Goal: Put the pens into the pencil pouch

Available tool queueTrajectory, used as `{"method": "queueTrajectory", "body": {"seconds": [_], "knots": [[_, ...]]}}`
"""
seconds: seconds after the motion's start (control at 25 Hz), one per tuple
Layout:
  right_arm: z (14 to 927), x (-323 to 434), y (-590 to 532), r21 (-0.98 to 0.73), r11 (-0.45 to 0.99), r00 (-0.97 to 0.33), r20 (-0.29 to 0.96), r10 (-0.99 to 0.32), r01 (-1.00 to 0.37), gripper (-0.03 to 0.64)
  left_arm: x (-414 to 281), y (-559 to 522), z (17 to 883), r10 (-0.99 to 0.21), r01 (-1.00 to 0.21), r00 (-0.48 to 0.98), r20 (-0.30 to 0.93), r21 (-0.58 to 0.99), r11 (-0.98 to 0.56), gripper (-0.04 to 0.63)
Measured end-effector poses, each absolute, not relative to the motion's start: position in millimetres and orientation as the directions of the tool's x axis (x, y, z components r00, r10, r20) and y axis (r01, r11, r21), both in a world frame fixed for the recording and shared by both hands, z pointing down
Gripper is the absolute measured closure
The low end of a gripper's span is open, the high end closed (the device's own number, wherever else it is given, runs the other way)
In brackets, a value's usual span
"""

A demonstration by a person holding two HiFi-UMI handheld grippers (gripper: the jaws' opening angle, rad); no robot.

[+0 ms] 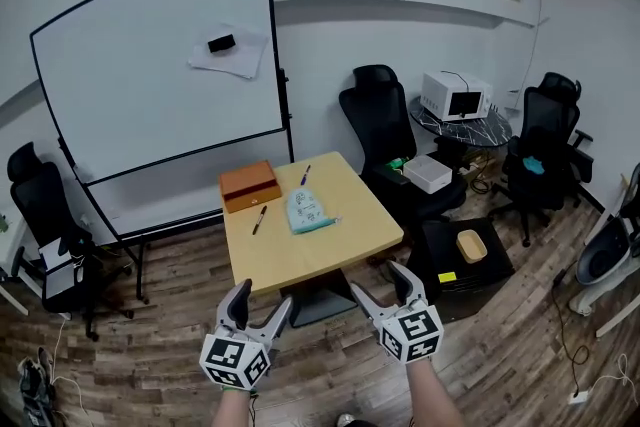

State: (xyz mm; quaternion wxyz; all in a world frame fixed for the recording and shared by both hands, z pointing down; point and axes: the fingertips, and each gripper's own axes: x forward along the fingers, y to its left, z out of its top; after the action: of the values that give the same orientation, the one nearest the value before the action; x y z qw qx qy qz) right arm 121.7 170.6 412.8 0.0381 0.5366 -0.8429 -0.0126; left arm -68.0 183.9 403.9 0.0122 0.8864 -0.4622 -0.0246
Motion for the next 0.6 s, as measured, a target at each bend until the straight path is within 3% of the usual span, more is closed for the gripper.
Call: {"method": "queueTrajectory", "body": {"seconds": [0.6], "knots": [[420, 142, 87, 0.035, 0.48, -0.478, 0.052, -0.877, -0.877, 0.316, -43, 106, 420, -0.846, -0.845, 0.533, 0.013, 0.056, -0.532, 0.273]]}}
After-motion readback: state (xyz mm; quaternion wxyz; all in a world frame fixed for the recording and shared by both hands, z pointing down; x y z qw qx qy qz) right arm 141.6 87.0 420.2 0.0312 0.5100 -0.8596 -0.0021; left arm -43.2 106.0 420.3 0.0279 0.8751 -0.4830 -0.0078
